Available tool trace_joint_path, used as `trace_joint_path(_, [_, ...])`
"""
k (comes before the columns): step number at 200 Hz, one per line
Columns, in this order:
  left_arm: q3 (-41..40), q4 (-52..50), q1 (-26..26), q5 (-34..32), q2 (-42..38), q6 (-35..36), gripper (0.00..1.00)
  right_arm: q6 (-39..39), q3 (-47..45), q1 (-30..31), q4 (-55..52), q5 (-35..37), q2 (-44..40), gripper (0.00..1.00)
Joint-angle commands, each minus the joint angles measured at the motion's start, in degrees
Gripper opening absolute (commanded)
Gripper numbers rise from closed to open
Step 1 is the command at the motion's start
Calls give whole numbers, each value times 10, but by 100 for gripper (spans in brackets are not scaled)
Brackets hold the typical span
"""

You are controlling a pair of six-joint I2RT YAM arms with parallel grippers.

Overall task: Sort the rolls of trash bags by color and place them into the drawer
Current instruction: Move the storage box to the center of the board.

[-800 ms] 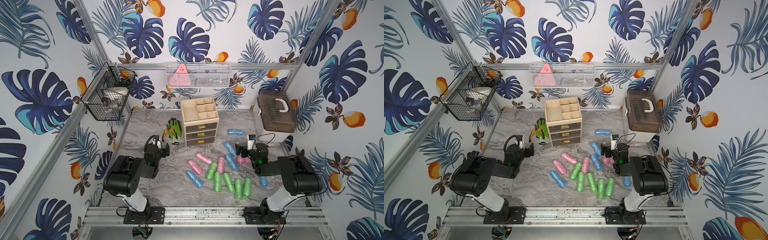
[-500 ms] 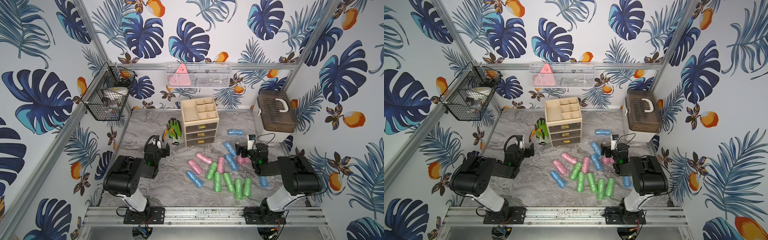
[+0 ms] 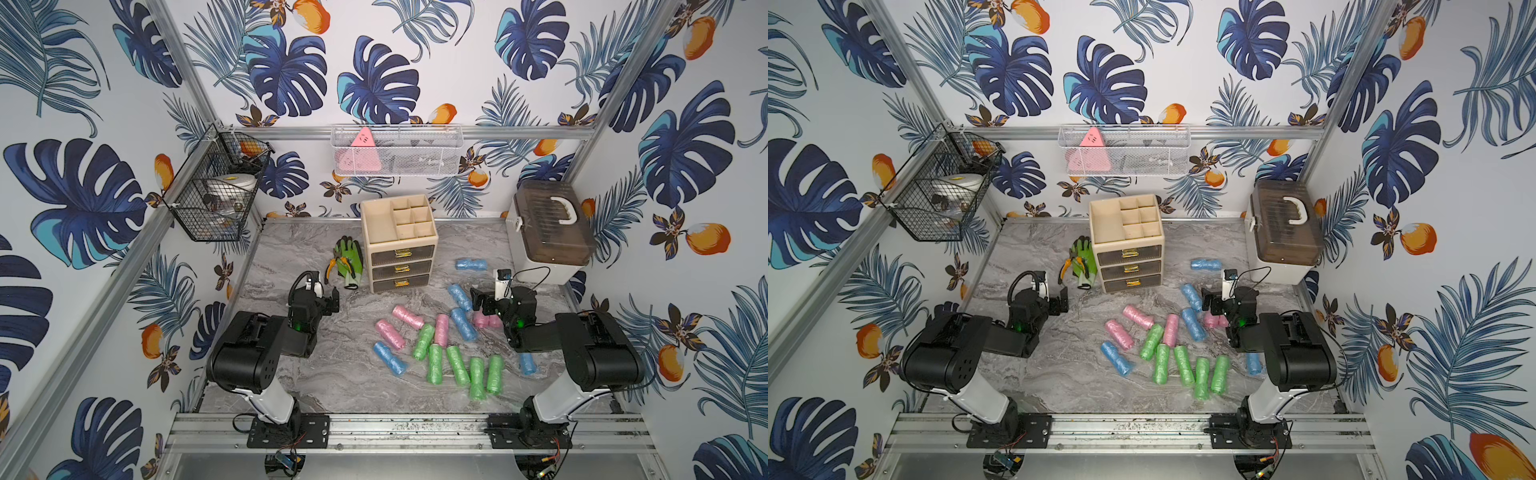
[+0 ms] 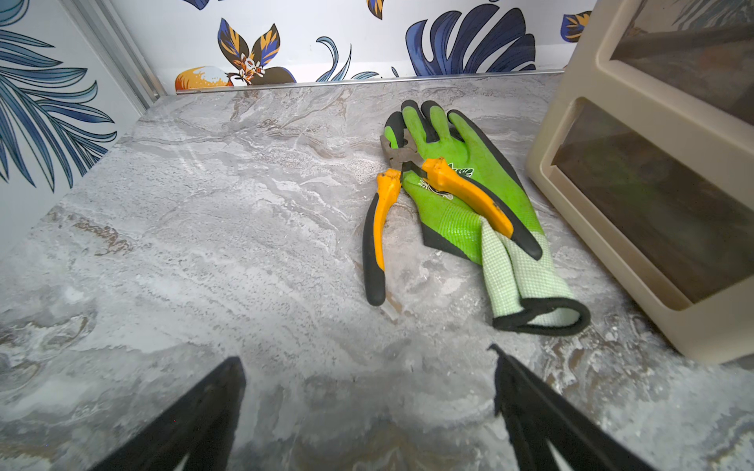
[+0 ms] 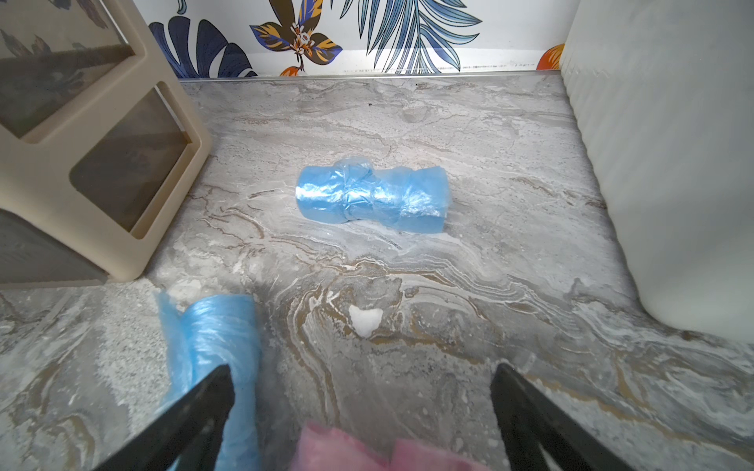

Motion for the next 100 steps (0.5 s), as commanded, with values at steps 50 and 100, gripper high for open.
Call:
trace_joint_path(50, [-1,16,-3,-3,-4,12,99,24,10,0,-1,41,0,100])
trace_joint_path(100, [21,-54,4,29,-35,20,99,51,16,0,-50,115,-49,100])
